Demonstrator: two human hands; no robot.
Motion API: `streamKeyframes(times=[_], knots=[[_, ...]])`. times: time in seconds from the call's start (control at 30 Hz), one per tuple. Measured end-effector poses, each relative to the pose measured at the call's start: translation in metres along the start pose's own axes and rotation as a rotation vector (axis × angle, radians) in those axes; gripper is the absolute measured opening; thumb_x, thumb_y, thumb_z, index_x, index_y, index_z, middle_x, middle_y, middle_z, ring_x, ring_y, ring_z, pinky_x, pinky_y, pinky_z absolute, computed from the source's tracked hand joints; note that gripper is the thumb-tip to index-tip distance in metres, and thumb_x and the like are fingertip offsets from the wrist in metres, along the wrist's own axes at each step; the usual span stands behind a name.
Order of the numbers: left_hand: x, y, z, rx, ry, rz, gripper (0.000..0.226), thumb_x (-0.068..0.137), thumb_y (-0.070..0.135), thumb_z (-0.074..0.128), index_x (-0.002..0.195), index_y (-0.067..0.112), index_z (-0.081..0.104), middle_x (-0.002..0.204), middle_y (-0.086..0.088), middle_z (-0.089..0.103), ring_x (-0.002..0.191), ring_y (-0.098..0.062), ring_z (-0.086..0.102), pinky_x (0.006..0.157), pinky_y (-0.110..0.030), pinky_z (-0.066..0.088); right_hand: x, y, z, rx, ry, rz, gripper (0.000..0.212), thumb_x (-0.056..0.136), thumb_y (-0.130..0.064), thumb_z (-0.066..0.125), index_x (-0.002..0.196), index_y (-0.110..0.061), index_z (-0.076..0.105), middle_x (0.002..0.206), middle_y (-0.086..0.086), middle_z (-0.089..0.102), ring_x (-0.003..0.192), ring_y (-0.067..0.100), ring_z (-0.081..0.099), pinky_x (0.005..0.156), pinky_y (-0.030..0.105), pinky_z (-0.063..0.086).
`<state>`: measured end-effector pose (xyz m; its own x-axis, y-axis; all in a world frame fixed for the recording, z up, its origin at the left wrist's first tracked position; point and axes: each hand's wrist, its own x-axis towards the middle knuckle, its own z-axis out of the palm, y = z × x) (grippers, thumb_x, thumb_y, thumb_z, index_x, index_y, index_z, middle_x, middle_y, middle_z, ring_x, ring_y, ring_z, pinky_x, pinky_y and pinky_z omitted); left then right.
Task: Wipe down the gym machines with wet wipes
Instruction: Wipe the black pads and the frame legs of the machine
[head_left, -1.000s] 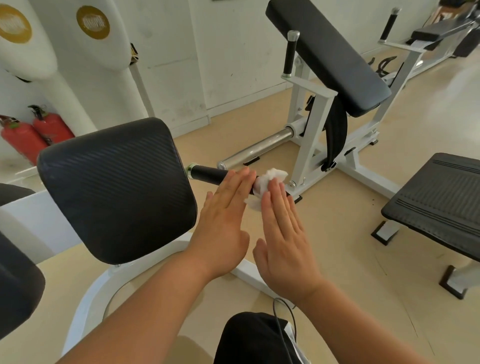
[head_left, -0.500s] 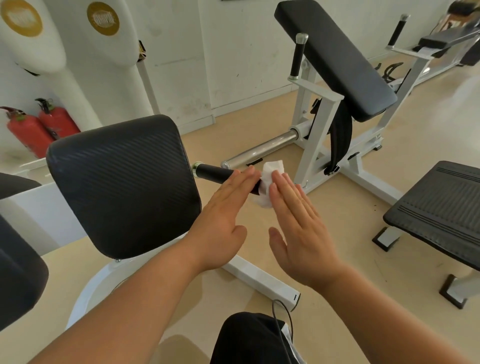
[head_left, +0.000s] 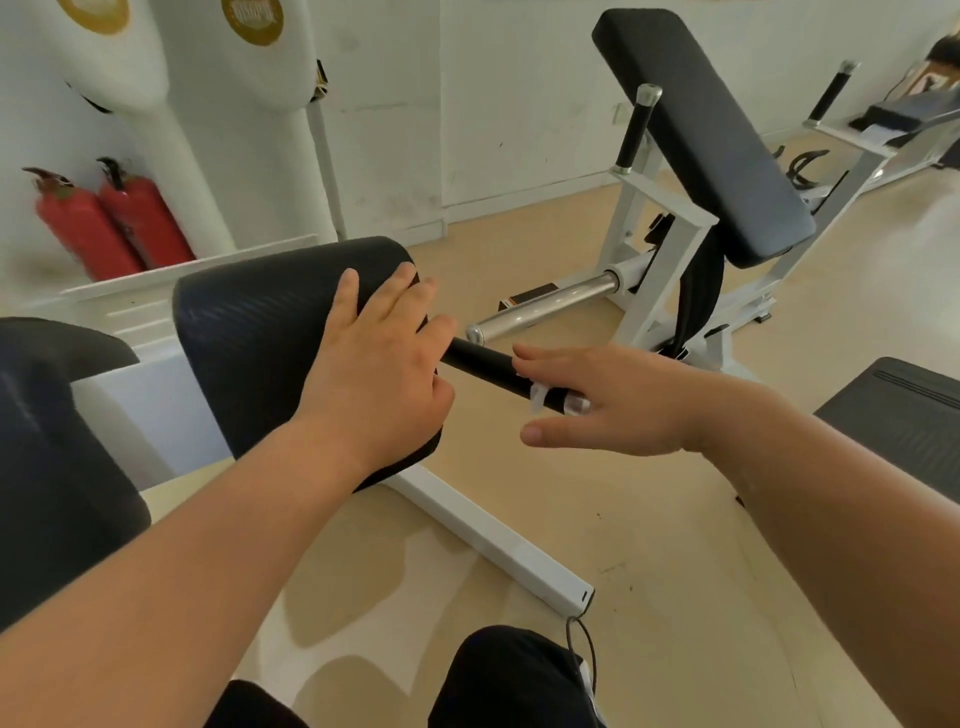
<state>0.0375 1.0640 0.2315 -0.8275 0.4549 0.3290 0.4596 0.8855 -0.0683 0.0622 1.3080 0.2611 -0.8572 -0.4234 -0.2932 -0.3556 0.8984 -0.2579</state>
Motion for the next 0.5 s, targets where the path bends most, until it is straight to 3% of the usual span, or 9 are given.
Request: streamKeyframes(times=[0.1,0.2,0.27,0.37,0.5], knots=[[0.001,-0.006,-0.014,0.025,-0.067,-0.034,0.056,0.091,0.039,0.047,0.145,0.025,0.048,0.163,-0.009,0.027,0.155,-0.027,0.008,0.122,-0.062,0.0,0.002,-0.008,0.001,0.066,-0.003,0.036,0.053,0.109,-0.046,0.036,0.16,-0.033,0.031,0.168,-0.017,0.016,0.15,0.007,0.029,0.12,0.025,0.022],[0.005,-0.01,-0.026,0.033,-0.21,-0.025,0.065,0.093,0.048,0.043,0.154,0.028,0.033,0.168,-0.008,0.008,0.156,-0.028,-0.007,0.12,-0.065,-0.006,0.006,-0.018,-0.006,0.051,0.009,0.151,0.047,0.108,-0.02,0.037,0.151,-0.036,0.048,0.165,-0.015,0.031,0.142,0.016,0.043,0.115,0.032,0.035],[0.006,-0.019,-0.031,0.04,-0.312,-0.005,0.074,0.094,0.053,0.042,0.159,0.03,0.016,0.169,-0.005,-0.011,0.154,-0.028,-0.018,0.119,-0.066,-0.009,0.019,-0.025,-0.014,0.025,0.066,0.21,0.044,0.105,-0.014,0.043,0.14,-0.032,0.061,0.161,-0.008,0.04,0.137,0.021,0.049,0.111,0.037,0.042],[0.003,-0.032,-0.039,0.051,-0.437,0.05,0.084,0.096,0.057,0.042,0.161,0.031,-0.005,0.163,-0.003,-0.033,0.149,-0.027,-0.032,0.118,-0.065,-0.011,0.045,-0.034,-0.02,0.138,0.273,0.323,0.036,0.101,-0.008,0.05,0.125,-0.021,0.073,0.132,-0.001,0.055,0.106,0.016,0.055,0.097,0.03,0.047],[0.004,-0.035,-0.059,-0.112,-0.559,0.019,0.08,0.095,0.059,0.044,0.161,0.032,0.007,0.164,-0.001,-0.029,0.149,-0.025,-0.032,0.119,-0.064,-0.013,0.054,-0.045,-0.024,0.322,0.3,0.474,0.032,0.097,-0.009,0.056,0.124,-0.025,0.063,0.108,-0.006,0.058,0.097,0.015,0.056,0.079,0.026,0.044]])
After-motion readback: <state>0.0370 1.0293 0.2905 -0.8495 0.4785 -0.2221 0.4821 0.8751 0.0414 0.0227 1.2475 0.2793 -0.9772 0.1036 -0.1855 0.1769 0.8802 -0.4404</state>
